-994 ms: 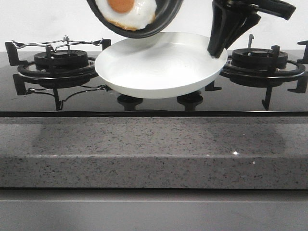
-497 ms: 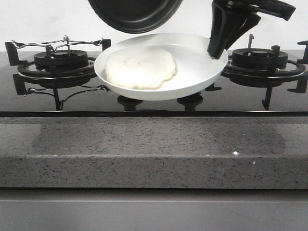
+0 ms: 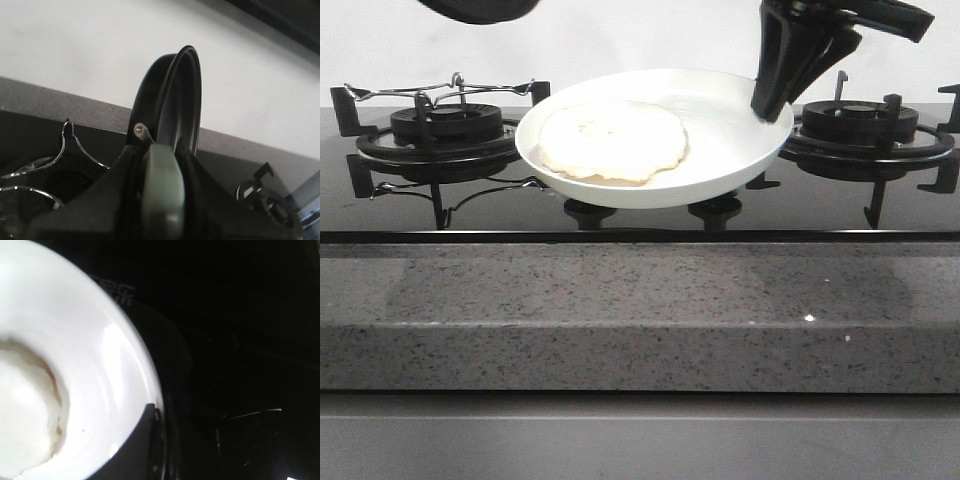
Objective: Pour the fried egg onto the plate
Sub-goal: 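Return the empty pan onto its burner with the left gripper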
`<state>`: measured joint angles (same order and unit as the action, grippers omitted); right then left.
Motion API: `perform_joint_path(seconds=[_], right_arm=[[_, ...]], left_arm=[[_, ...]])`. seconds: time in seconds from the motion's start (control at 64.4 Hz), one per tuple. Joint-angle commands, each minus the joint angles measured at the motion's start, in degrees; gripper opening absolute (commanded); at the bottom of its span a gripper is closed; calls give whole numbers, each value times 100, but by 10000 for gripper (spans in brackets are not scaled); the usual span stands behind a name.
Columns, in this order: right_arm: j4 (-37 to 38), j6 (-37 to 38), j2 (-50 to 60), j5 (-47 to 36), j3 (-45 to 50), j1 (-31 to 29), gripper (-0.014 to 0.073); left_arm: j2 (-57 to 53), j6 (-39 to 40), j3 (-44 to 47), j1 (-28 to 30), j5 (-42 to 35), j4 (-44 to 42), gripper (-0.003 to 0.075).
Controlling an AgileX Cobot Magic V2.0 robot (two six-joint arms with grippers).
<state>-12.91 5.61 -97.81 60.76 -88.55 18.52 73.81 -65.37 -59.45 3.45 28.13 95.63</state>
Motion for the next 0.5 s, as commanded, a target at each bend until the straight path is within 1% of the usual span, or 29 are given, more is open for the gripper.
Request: perform_joint_path(seconds=[0.0, 0.078, 0.14, 0.233, 0.388, 0.481], right_arm=[[-58, -33, 309, -215, -150, -2, -68], [-58, -33, 309, -215, -150, -2, -68], [-58, -33, 309, -215, -150, -2, -68], [-58, -33, 309, -215, -150, -2, -68], [-58, -33, 309, -215, -150, -2, -68], [-58, -33, 309, -215, -150, -2, -68]], left_arm=[[164, 560, -176, 521, 853, 607, -19], [465, 994, -176, 876, 1353, 622, -19], [790, 1328, -176, 1157, 1954, 673, -19], [1201, 1448, -176, 1369, 2546, 787, -19], [1714, 1698, -176, 1487, 2796, 1089, -19], [1936, 1877, -176, 1487, 2841, 1089, -19]])
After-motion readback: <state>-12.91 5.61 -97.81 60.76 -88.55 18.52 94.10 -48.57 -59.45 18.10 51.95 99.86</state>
